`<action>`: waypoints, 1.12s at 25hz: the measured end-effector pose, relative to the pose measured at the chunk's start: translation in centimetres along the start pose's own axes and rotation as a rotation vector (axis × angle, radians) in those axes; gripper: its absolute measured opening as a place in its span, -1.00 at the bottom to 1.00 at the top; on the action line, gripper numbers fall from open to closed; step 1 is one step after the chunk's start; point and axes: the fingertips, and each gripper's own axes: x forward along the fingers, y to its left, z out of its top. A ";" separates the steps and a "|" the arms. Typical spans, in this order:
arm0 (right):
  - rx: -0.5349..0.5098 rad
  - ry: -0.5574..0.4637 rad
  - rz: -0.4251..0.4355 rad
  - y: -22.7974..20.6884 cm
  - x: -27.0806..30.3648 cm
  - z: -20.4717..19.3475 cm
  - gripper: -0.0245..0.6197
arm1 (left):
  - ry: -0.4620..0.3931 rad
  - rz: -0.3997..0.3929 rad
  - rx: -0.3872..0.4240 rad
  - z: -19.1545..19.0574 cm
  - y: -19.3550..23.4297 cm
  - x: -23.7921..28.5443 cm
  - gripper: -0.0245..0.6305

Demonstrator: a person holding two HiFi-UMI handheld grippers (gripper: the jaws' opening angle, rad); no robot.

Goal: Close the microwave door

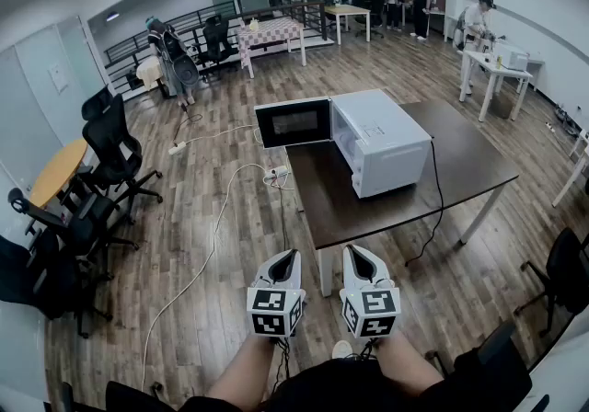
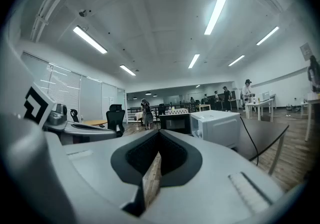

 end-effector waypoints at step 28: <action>0.030 -0.005 -0.010 -4.0 5.6 1.2 -0.90 | 0.025 0.009 -0.001 1.3 1.3 7.0 -0.90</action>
